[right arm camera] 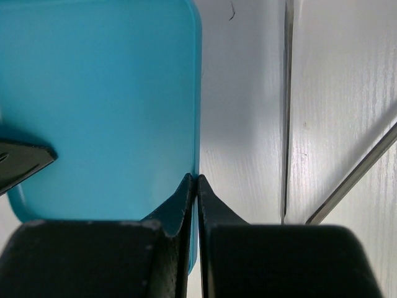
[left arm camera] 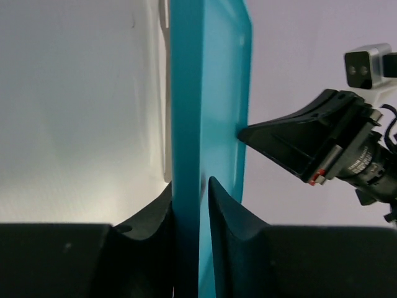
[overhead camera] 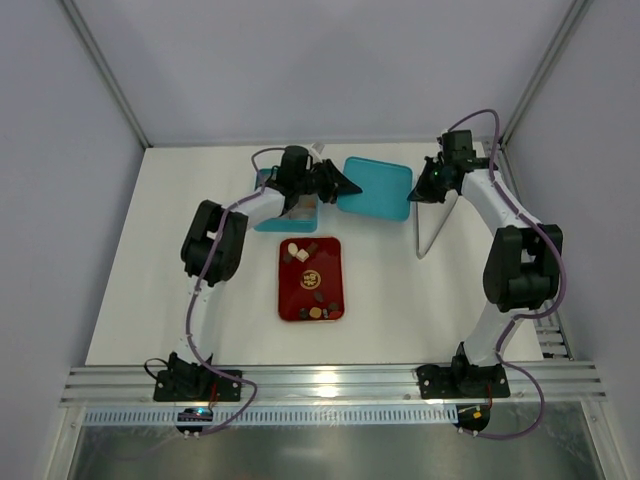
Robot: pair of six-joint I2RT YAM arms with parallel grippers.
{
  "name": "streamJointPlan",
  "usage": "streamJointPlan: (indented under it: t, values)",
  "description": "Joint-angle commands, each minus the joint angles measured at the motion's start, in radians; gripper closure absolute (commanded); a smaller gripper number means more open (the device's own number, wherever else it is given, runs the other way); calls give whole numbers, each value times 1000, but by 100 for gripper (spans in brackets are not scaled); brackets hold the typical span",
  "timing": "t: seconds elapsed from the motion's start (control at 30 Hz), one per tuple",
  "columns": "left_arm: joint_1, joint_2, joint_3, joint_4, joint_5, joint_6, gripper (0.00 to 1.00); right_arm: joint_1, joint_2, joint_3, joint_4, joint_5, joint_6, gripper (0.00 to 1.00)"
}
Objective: Pack the chocolate
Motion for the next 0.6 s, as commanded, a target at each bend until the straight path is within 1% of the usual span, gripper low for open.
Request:
streamJointPlan:
  t: [0.0,0.07,0.13,0.2,0.23,0.37,0.43,0.47,0.57]
  values:
    - [-5,-103,-25,53,23,3,90,22,-91,1,60,-17,8,96]
    - [-5,-120,-32,38,28,-2,100,32,-97,-6,60,-11,3,96]
    - [-5,-133,-43,29,28,-3,100,40,-102,-11,62,2,-1,94]
    - [-5,-154,-51,6,28,-5,100,51,-111,-17,62,8,-1,85]
    - [-5,-171,-58,-7,26,-3,100,54,-116,-23,63,18,-4,72]
    - [-4,-218,-62,-118,7,47,100,80,-158,-43,62,92,-32,52]
    - [-1,-245,-75,-177,-6,76,100,97,-204,-65,68,152,-44,47]
    - [2,-255,-80,-197,-9,84,100,106,-221,-75,69,170,-53,43]
    - [10,-295,-85,-301,-16,125,100,159,-315,-131,97,233,-101,38]
